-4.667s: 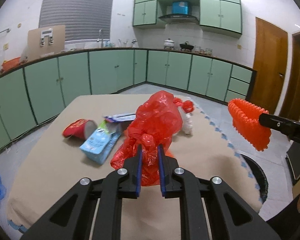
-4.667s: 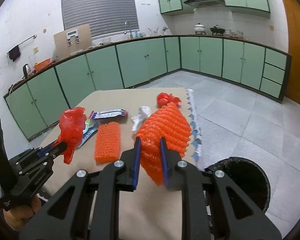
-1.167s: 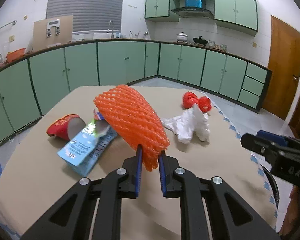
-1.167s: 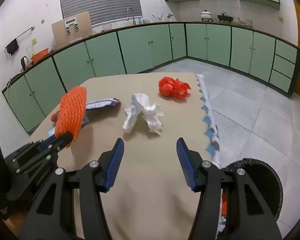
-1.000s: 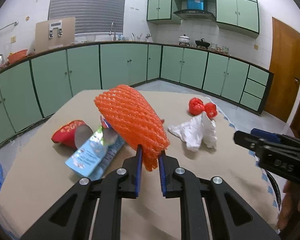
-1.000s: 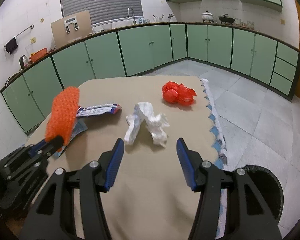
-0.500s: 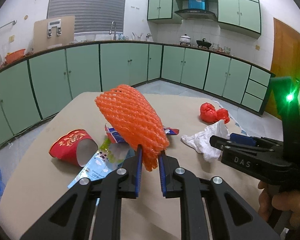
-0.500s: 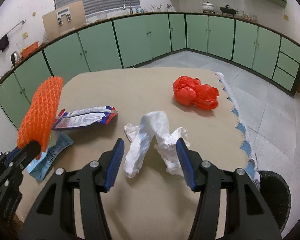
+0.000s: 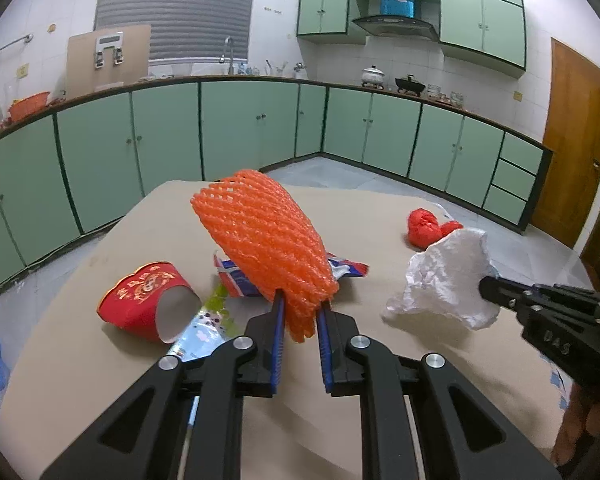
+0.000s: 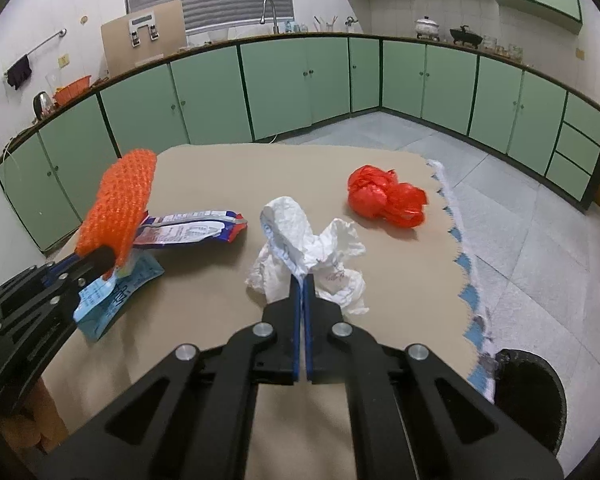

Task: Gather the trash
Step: 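Carry the foam net and white bag to the bin and release both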

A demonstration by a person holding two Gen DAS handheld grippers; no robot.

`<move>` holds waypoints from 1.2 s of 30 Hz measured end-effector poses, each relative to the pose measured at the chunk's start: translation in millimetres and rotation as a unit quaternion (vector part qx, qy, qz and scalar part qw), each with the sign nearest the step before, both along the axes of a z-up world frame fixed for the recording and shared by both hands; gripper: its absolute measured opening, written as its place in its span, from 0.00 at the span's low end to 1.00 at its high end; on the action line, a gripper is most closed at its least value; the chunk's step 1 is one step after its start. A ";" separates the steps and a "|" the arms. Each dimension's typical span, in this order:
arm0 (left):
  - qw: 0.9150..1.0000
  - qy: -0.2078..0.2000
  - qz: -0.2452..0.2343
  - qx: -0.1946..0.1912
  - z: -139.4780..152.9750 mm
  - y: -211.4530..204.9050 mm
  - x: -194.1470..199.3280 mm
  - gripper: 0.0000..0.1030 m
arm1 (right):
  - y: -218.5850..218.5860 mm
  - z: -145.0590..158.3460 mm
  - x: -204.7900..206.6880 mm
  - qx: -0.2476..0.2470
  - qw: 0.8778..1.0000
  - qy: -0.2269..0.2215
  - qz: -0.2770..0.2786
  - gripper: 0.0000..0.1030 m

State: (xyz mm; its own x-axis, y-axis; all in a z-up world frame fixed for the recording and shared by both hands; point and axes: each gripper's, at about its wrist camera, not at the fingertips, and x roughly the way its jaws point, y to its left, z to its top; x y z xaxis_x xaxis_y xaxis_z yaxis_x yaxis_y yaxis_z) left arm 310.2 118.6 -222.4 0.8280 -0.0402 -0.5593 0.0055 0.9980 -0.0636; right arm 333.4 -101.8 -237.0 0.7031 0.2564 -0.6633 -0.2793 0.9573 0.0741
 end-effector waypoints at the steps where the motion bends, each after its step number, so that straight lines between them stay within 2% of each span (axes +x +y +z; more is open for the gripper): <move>1: 1.000 -0.001 -0.001 0.001 1.0 -2.0 -0.8 0.15 | -4.8 2.9 -3.2 0.001 1.000 -0.002 -0.002 0.00; 11: 0.999 -0.012 -0.048 0.008 24.7 -61.0 -16.3 0.15 | -89.1 42.3 -57.1 0.015 0.998 -0.035 -0.052 0.00; 16: 0.995 -0.015 -0.097 0.013 31.7 -110.8 -22.5 0.15 | -142.4 42.6 -76.5 0.011 0.994 -0.039 -0.097 0.00; 20: 0.988 -0.006 -0.153 0.017 29.9 -165.8 -24.7 0.15 | -192.2 30.6 -86.7 0.010 0.990 -0.027 -0.141 0.00; 26: 0.967 0.040 -0.249 0.024 10.0 -251.1 -21.4 0.15 | -264.2 -12.4 -93.0 0.012 0.978 0.014 -0.210 0.00; 31: 0.940 0.095 -0.327 0.038 -18.7 -320.4 -17.9 0.15 | -312.7 -52.9 -94.4 0.025 0.964 0.057 -0.258 0.00; 34: 0.922 0.132 -0.361 0.048 -39.4 -356.0 -18.6 0.15 | -331.2 -66.8 -94.8 0.036 0.957 0.073 -0.277 0.00; 36: 0.916 0.148 -0.369 0.064 -51.5 -374.6 -18.5 0.16 | -339.5 -74.1 -92.6 0.047 0.954 0.087 -0.284 0.02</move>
State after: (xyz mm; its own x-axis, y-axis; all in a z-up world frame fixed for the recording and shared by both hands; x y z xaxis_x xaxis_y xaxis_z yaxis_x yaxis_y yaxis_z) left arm 291.6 -256.0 -273.9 0.4137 -0.4461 -0.7936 0.6820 0.7294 -0.0544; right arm 240.9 -441.3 -311.1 0.6278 -0.0694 -0.7753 0.3068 0.9375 0.1645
